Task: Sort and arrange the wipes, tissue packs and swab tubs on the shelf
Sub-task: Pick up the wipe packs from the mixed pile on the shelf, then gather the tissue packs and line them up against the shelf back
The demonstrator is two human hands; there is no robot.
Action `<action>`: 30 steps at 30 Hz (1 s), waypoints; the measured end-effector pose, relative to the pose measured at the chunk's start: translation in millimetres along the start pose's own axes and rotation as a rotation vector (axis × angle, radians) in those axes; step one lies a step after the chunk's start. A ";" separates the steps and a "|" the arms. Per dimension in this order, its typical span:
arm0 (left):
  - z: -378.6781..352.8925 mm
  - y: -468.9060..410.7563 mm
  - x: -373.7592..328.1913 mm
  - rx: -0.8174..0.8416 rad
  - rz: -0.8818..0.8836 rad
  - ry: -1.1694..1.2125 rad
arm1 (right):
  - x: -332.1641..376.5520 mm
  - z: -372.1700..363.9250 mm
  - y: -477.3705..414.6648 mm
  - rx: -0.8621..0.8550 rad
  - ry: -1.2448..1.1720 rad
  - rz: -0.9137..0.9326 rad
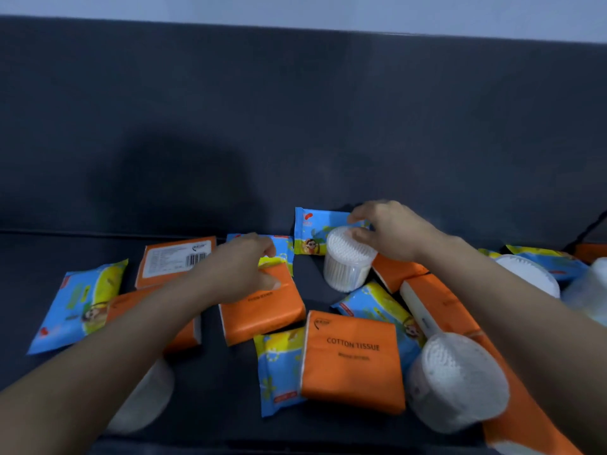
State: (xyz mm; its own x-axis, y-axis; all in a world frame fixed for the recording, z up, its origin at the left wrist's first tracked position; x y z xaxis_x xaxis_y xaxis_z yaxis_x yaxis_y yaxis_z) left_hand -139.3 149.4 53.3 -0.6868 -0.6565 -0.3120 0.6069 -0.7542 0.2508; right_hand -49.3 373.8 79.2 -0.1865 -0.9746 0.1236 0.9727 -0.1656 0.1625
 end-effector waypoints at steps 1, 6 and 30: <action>-2.7 4.7 -0.6 0.041 0.032 -0.012 | -2.1 -1.7 1.8 -0.009 -0.003 0.002; -17.4 16.2 1.1 0.230 0.101 -0.086 | -16.0 -12.0 10.4 -0.041 -0.012 -0.055; 4.8 24.5 -29.4 -0.135 -0.044 0.043 | -37.9 -36.4 35.7 0.179 -0.005 -0.515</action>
State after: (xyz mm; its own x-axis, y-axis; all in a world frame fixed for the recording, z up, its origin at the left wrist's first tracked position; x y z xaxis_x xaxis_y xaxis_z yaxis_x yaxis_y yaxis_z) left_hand -106.2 150.2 73.0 -0.6978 -0.6192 -0.3601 0.6269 -0.7711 0.1111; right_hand -2.4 399.4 44.7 -0.6341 -0.7732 -0.0115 0.7166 -0.5931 0.3670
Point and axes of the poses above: each hand's wrist, its own y-axis away from the middle knuckle, its own z-axis out of the back of the hand, x = y × z, the point moved 1 cm from there along -y, towards the middle knuckle, and after that the axes turned 11 degrees about x, right-handed, at the moved point
